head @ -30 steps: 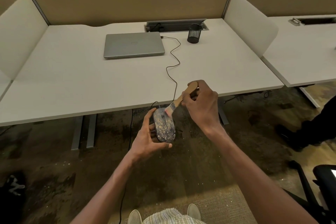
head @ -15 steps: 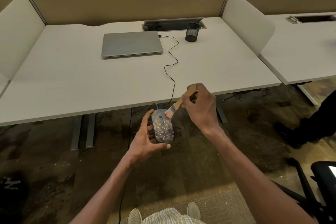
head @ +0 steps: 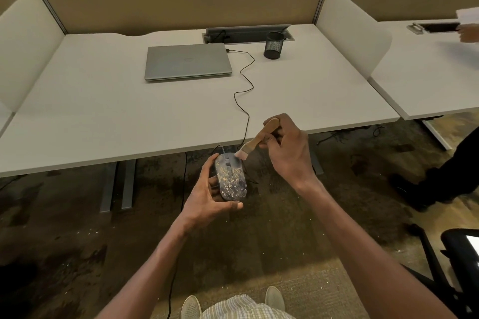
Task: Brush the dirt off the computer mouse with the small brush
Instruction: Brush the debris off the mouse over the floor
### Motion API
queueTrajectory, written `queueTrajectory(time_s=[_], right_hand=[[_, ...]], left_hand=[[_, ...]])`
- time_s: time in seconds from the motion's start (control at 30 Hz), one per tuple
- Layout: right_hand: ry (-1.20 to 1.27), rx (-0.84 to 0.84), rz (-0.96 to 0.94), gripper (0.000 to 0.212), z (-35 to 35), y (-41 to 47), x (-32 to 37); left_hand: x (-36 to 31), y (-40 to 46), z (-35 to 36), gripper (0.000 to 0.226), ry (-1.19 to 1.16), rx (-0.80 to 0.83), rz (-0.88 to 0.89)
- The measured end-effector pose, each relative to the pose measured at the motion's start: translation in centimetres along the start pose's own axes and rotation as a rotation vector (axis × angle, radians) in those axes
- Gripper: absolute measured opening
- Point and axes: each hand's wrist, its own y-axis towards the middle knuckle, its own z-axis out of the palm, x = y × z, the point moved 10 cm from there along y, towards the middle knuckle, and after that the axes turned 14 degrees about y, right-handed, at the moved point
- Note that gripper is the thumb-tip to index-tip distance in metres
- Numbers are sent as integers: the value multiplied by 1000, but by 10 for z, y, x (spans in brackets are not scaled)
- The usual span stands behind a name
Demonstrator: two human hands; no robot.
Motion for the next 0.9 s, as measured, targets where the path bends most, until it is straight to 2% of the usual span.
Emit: queueTrajectory(time_s=[0.13, 0.3, 0.47, 0.6, 0.73, 0.9], right_hand=[[-30, 88, -5, 21, 6, -5, -1], [-22, 58, -12, 21, -3, 0, 2], [-31, 118, -1, 18, 3, -3, 1], [-42, 39, 13, 18, -5, 2, 2], [20, -36, 27, 26, 1, 5, 9], [7, -33, 80, 30, 4, 1, 5]], left_hand=[[1, 0, -3, 131, 1, -15, 4], [3, 1, -4, 132, 6, -14, 1], [0, 2, -3, 132, 13, -18, 1], [0, 0, -3, 132, 17, -26, -3], [-7, 2, -1, 133, 28, -28, 2], [-10, 0, -2, 134, 40, -30, 2]])
